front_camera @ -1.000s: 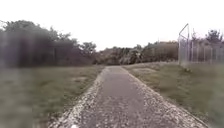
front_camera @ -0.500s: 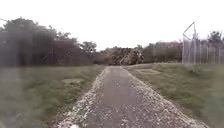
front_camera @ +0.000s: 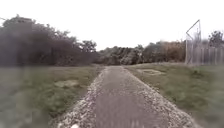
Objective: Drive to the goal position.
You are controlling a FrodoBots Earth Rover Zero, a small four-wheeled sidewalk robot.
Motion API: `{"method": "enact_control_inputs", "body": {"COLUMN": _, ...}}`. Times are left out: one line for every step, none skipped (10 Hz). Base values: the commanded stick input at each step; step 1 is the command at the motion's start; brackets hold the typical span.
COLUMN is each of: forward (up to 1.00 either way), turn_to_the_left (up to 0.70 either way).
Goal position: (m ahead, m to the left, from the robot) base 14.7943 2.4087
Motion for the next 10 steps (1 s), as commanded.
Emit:
{"method": "enact_control_inputs", "body": {"forward": 0.85, "turn_to_the_left": 0.01}}
{"method": "enact_control_inputs", "body": {"forward": 0.85, "turn_to_the_left": 0.01}}
{"method": "enact_control_inputs", "body": {"forward": 0.85, "turn_to_the_left": 0.01}}
{"method": "enact_control_inputs", "body": {"forward": 0.85, "turn_to_the_left": 0.01}}
{"method": "enact_control_inputs", "body": {"forward": 0.85, "turn_to_the_left": 0.01}}
{"method": "enact_control_inputs", "body": {"forward": 0.85, "turn_to_the_left": 0.01}}
{"method": "enact_control_inputs", "body": {"forward": 0.85, "turn_to_the_left": 0.01}}
{"method": "enact_control_inputs", "body": {"forward": 0.85, "turn_to_the_left": 0.01}}
{"method": "enact_control_inputs", "body": {"forward": 0.85, "turn_to_the_left": 0.01}}
{"method": "enact_control_inputs", "body": {"forward": 0.85, "turn_to_the_left": 0.01}}
